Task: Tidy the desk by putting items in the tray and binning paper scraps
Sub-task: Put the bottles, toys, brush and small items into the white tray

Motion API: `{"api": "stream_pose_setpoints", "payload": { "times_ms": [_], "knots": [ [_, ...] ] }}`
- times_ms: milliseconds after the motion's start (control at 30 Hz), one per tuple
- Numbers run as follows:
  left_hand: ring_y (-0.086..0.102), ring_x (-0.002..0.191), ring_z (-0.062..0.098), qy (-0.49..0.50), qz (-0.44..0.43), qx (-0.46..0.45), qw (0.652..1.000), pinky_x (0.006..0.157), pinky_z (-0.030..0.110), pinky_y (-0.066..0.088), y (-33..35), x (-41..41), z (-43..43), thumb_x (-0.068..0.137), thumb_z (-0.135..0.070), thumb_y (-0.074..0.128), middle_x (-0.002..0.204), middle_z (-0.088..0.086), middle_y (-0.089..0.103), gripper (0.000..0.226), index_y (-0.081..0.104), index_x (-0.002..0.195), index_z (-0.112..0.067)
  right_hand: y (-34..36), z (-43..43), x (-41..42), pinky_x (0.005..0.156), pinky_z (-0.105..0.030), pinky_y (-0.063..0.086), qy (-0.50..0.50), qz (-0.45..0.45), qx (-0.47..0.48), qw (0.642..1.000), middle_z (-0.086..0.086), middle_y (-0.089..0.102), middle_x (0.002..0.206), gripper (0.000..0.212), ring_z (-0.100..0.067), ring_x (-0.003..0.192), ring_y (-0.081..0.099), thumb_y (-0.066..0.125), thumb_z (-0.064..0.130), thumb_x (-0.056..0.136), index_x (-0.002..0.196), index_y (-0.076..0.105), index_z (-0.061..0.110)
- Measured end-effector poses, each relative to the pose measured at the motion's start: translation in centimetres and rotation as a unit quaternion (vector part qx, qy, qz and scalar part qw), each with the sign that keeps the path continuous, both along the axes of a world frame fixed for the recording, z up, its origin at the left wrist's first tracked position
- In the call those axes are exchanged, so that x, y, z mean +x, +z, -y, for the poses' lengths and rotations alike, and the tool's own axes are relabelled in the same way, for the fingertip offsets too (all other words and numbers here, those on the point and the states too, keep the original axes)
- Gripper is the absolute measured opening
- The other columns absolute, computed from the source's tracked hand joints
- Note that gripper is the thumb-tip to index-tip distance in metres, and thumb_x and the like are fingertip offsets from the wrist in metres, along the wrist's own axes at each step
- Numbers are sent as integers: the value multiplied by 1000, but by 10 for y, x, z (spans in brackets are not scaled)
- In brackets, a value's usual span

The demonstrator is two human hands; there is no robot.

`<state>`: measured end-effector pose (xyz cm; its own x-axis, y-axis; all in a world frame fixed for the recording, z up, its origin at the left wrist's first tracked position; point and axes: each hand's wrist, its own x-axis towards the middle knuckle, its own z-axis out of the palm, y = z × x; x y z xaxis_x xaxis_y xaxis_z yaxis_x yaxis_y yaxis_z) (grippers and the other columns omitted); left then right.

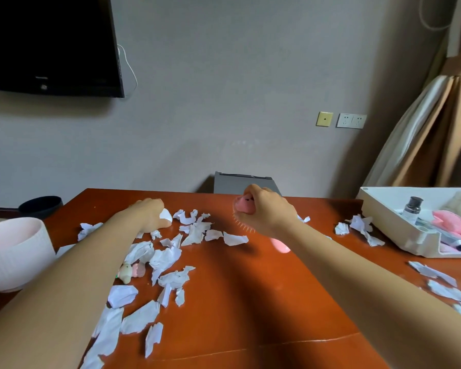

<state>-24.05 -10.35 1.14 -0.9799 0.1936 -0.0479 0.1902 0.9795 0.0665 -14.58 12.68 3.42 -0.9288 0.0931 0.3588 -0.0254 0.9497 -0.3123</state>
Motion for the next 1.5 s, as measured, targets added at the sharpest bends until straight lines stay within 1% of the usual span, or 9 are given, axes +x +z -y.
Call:
{"api": "stream_pose_setpoints", "payload": {
  "times_ms": [100, 267, 467, 567, 833, 1000, 1167, 1300, 1500],
  "knots": [
    [49, 95, 20, -9, -5, 43, 999, 72, 27, 42, 1, 6, -3, 89, -28, 63, 124, 12, 53, 46, 44, 127, -10, 3, -6, 5, 74, -33, 47, -12, -3, 1, 1000, -1, 59, 107, 36, -25, 98, 57, 55, 45, 84, 111, 52, 21],
    [51, 114, 26, -17, -7, 119, 993, 83, 28, 47, 12, 22, -13, 92, -23, 58, 132, 13, 49, 47, 39, 134, -11, 16, -20, 19, 67, -30, 43, -17, -11, -1, 1000, 1, 58, 102, 36, -21, 86, 53, 54, 48, 84, 108, 52, 22],
    [48, 107, 21, -115, -4, 185, 976, 80, 24, 42, 48, 50, -40, 97, -20, 49, 132, 10, 49, 39, 42, 135, -15, 41, -39, 46, 67, -31, 47, -56, -33, 14, 998, 0, 60, 94, 32, -25, 80, 57, 45, 49, 87, 97, 51, 20],
    [49, 102, 17, -163, 8, 251, 954, 71, 20, 46, 67, 73, -65, 93, -20, 56, 121, 3, 52, 36, 50, 129, -21, 56, -51, 61, 73, -36, 55, -70, -59, 28, 995, -3, 62, 96, 36, -26, 80, 61, 41, 51, 88, 103, 49, 20],
    [62, 102, 25, -212, 28, 427, 879, 89, 36, 49, 106, 131, -147, 90, -23, 59, 105, 7, 67, 16, 62, 105, -19, 92, -101, 118, 75, -43, 57, -60, -102, 25, 993, -1, 63, 97, 38, -26, 82, 63, 52, 53, 82, 107, 46, 25],
    [59, 104, 22, -257, 13, 431, 865, 84, 34, 49, 117, 159, -209, 92, -22, 55, 112, 7, 62, 25, 58, 117, -19, 107, -151, 158, 68, -26, 47, -64, -99, 37, 992, 0, 61, 106, 39, -17, 88, 58, 61, 42, 86, 115, 48, 20],
    [55, 105, 20, -279, -13, 419, 864, 80, 27, 43, 122, 178, -273, 89, -20, 61, 115, 4, 59, 27, 58, 116, -18, 124, -213, 186, 80, -42, 54, -85, -99, 1, 991, -5, 64, 105, 40, -24, 91, 60, 61, 42, 85, 113, 52, 15],
    [54, 103, 20, -285, -24, 405, 868, 74, 24, 42, 123, 183, -321, 90, -18, 60, 118, 8, 57, 29, 55, 119, -14, 132, -259, 196, 75, -29, 49, -111, -107, -47, 987, -4, 63, 106, 39, -22, 93, 60, 61, 39, 87, 114, 52, 13],
    [55, 93, 20, -295, -14, 367, 882, 72, 28, 42, 111, 169, -390, 87, -21, 63, 109, 6, 59, 21, 57, 107, -17, 128, -325, 187, 75, -34, 53, -180, -114, -65, 975, 0, 57, 100, 42, -21, 86, 58, 59, 40, 88, 117, 45, 12]
  ]
}}
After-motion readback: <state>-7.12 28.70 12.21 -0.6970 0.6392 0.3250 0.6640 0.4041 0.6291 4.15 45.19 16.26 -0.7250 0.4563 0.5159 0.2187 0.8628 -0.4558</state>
